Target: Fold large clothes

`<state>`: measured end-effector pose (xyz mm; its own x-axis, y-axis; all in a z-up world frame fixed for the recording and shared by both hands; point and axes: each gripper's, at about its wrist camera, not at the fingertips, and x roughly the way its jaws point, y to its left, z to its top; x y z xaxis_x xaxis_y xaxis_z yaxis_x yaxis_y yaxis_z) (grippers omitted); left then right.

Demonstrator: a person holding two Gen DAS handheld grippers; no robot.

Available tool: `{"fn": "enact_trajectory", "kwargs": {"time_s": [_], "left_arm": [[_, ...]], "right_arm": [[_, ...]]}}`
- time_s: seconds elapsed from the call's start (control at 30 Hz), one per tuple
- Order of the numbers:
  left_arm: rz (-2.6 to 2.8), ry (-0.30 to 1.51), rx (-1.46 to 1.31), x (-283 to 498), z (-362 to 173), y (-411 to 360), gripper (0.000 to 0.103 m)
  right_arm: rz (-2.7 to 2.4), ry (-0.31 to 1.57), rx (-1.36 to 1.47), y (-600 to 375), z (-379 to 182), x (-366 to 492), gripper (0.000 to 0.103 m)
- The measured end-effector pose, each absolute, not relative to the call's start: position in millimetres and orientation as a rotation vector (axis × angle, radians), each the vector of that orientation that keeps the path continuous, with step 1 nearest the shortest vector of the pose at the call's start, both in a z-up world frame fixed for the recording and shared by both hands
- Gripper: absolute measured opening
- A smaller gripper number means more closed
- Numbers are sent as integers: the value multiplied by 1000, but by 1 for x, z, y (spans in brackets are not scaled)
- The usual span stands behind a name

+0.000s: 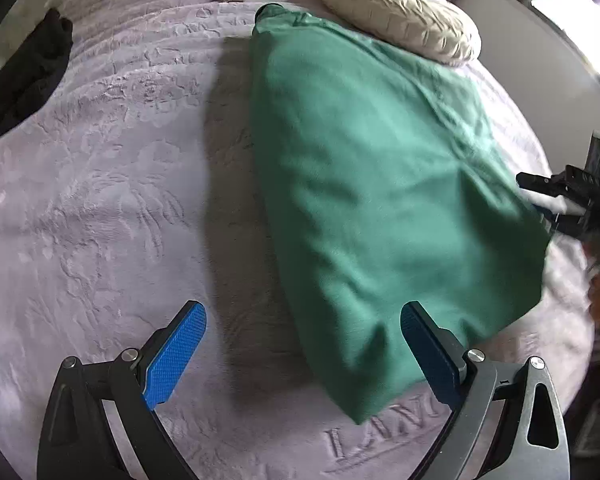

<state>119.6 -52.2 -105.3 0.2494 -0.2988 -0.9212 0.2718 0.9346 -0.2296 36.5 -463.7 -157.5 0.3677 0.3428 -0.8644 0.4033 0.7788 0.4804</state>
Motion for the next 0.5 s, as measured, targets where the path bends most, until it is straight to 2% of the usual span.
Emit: {"fn": "enact_trajectory", "kwargs": {"time_s": [0.03, 0.3, 0.5], "left_arm": [[-392, 1262, -50, 122, -103, -50, 98], [-346, 1301, -244, 151, -111, -36, 98], [-282, 1308, -185, 158, -118, -50, 98]], "right_arm": [[-37, 1222, 725, -464, -157, 34, 77], [88, 1223, 768, -458, -159, 35, 77], [141, 1253, 776, -456, -167, 36, 77]]}}
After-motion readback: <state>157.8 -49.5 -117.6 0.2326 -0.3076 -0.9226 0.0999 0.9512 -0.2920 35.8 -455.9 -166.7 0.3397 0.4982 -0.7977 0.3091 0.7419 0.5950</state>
